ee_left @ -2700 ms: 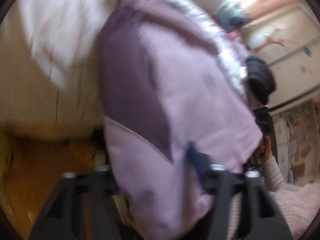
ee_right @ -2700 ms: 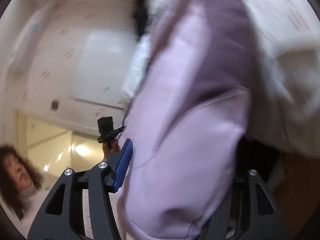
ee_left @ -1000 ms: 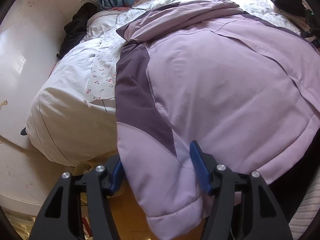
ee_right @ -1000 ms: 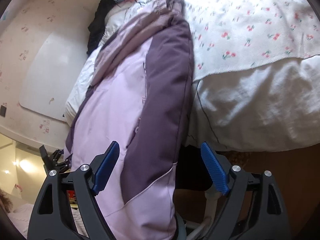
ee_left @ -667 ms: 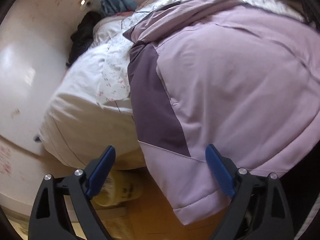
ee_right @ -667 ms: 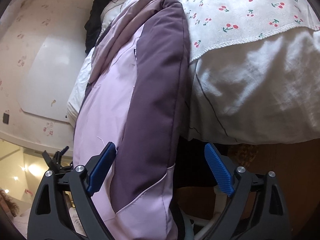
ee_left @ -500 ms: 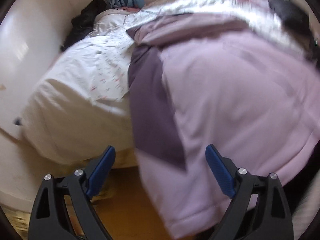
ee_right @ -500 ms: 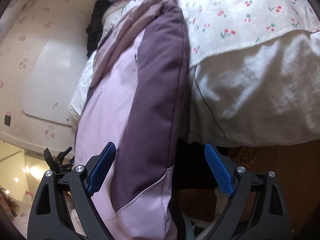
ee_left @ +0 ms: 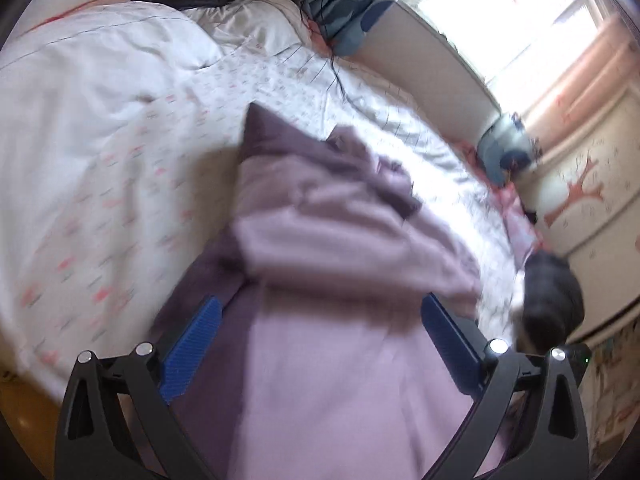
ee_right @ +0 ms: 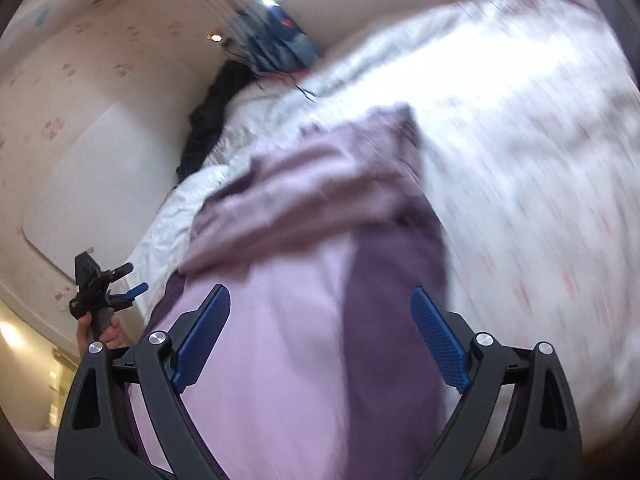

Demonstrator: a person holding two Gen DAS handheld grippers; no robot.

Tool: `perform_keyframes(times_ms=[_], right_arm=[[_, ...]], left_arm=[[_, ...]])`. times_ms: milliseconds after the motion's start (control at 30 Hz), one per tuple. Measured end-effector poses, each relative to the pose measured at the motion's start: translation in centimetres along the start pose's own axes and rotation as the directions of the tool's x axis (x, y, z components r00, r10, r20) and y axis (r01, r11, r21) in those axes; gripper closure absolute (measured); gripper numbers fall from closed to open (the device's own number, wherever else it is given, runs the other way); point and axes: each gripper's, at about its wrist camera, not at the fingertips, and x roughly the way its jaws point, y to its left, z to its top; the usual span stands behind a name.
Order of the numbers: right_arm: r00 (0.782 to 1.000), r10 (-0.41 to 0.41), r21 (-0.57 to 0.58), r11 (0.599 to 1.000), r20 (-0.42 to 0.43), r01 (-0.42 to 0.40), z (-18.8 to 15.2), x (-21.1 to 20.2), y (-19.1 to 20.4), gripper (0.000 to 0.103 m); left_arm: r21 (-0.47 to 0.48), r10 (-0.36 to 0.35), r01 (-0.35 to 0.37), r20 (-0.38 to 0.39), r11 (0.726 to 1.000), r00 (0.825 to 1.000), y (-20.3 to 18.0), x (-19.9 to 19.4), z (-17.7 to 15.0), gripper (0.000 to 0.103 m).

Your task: Fold large clothes

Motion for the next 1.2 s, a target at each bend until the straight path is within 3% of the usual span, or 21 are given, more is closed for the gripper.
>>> perform_keyframes(times_ms=[167, 233, 333, 400, 467, 500, 533, 600, 700, 733, 767, 833, 900, 1000, 1067, 1100, 1200], right_arm=[[0.999, 0.035, -0.027, 0.999, 0.000, -0.035, 8.0, 8.7, 2.2, 0.014], [1.000, 0.000, -0.038, 0.999, -0.014, -0.001, 10.2, 12.1, 1.9, 0.014], [0.984, -0.152, -0.016, 0.988, -0.098, 0.151, 11.5, 17.6, -1.7, 0.014], [0.973, -0.152, 0.107, 0.979, -0.173, 0.172, 10.3, 20.4, -6.7, 0.027], [0.982, -0.134, 0.171, 0.973, -0.133, 0.156, 9.9, 19.9, -8.7, 0.066], [0.986, -0.108, 0.218, 0.967, -0.130, 0.135, 9.9, 19.3, -9.5, 0.074], [0.986, -0.088, 0.235, 0.965, -0.139, 0.119, 9.9, 18.9, -10.0, 0.082], [0.982, -0.079, 0.223, 0.968, -0.171, 0.117, 10.0, 17.8, -10.0, 0.082], [0.981, -0.087, 0.133, 0.985, -0.173, 0.110, 9.9, 15.0, -7.8, 0.073], [0.985, -0.060, 0.124, 0.989, -0.164, 0.081, 9.5, 13.7, -7.1, 0.056], [0.986, -0.046, 0.120, 0.991, -0.159, 0.065, 9.3, 12.9, -6.8, 0.031], [0.985, -0.071, 0.089, 0.992, -0.159, 0.086, 8.0, 10.6, -5.8, 0.014], [0.986, -0.054, 0.057, 0.996, -0.155, 0.064, 6.9, 8.3, -5.3, 0.014], [0.984, -0.110, 0.007, 0.994, -0.139, 0.112, 6.3, 6.2, -4.9, 0.013], [0.972, -0.132, 0.034, 0.989, -0.196, 0.141, 5.6, 6.7, -5.5, 0.010], [0.953, -0.140, 0.049, 0.986, -0.269, 0.159, 4.6, 7.5, -6.0, 0.010], [0.927, -0.038, 0.095, 0.992, -0.372, 0.079, 1.0, 7.7, -7.1, 0.010]], left_arm=[[-0.020, 0.002, -0.001, 0.016, 1.000, 1.000, -1.9, 6.4, 6.0, 0.007], [-0.027, 0.006, -0.005, 0.037, 1.000, 0.999, -2.5, 8.7, 8.7, 0.007], [-0.063, 0.013, -0.010, 0.052, 0.998, 0.999, -2.0, 12.2, 11.8, 0.007], [-0.110, 0.054, -0.052, 0.019, 0.993, 0.998, -0.2, 15.8, 13.3, 0.007], [-0.125, 0.101, -0.108, -0.061, 0.986, 0.993, 1.7, 19.4, 13.1, 0.007], [-0.095, 0.146, -0.159, -0.131, 0.983, 0.981, 2.3, 21.6, 12.7, 0.007], [-0.034, 0.194, -0.201, -0.150, 0.979, 0.969, 1.7, 22.3, 12.5, 0.007], [0.067, 0.256, -0.249, -0.141, 0.966, 0.956, -0.2, 21.7, 12.1, 0.007], [0.131, 0.250, -0.235, -0.112, 0.963, 0.962, -1.5, 18.2, 10.9, 0.007], [0.145, 0.243, -0.226, -0.112, 0.963, 0.964, -1.3, 16.5, 10.2, 0.007], [0.149, 0.241, -0.223, -0.116, 0.963, 0.964, -0.9, 15.2, 9.6, 0.007], [0.127, 0.233, -0.214, -0.155, 0.969, 0.960, 0.9, 13.1, 8.2, 0.007], [0.088, 0.220, -0.206, -0.193, 0.975, 0.956, 3.2, 10.8, 6.7, 0.007], [0.063, 0.235, -0.227, -0.186, 0.972, 0.954, 5.4, 8.0, 5.2, 0.007], [0.039, 0.240, -0.237, -0.184, 0.971, 0.953, 6.7, 7.2, 4.2, 0.007], [0.027, 0.240, -0.240, -0.189, 0.970, 0.952, 7.2, 7.1, 3.6, 0.007], [-0.003, 0.191, -0.197, -0.235, 0.980, 0.953, 8.6, 5.9, 0.8, 0.007]])
